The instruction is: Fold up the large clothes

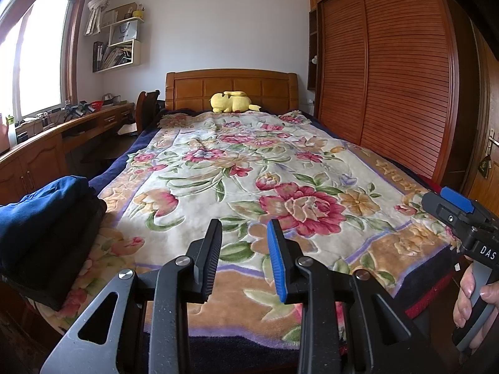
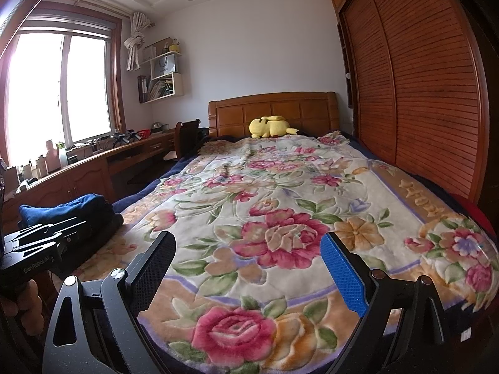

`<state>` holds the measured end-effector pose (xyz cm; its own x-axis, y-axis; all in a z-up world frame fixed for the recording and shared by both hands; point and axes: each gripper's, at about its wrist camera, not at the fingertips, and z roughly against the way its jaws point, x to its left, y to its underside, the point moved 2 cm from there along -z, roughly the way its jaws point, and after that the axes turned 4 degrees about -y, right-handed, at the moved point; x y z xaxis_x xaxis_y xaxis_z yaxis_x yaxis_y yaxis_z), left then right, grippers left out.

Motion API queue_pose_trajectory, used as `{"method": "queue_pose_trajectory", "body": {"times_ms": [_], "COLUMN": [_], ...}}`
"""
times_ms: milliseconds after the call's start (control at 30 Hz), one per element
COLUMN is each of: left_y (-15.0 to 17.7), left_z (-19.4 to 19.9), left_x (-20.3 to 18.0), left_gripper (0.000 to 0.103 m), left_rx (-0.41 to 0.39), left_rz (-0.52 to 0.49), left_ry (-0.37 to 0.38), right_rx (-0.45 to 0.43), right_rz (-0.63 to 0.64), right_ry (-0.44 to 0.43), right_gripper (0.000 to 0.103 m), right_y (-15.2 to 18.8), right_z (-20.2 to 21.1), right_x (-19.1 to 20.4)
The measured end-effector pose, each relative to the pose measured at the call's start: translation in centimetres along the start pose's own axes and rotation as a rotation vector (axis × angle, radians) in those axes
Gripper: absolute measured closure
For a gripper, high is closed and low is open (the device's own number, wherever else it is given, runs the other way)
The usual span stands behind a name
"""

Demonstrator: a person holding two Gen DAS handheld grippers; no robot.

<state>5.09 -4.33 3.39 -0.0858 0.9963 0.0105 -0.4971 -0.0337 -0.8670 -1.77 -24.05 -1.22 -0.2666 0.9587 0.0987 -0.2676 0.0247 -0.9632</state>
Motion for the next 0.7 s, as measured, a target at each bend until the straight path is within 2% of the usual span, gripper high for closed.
{"method": "queue_pose_trajectory", "body": {"times_ms": [700], "left_y": [0.10], "left_z": [0.06], "left_x": [0.21], "left_gripper": [0.072], "left_rx": [-0.002], "left_rz": [-0.001], "left_ry": [-0.001], "right_rx": [0.001], "right_rz": [-0.001], "right_ry": [-0.002], "right_gripper": [0.009], "right_y": [-0.13], "right_z": [-0.39], "right_x": [0.24]}}
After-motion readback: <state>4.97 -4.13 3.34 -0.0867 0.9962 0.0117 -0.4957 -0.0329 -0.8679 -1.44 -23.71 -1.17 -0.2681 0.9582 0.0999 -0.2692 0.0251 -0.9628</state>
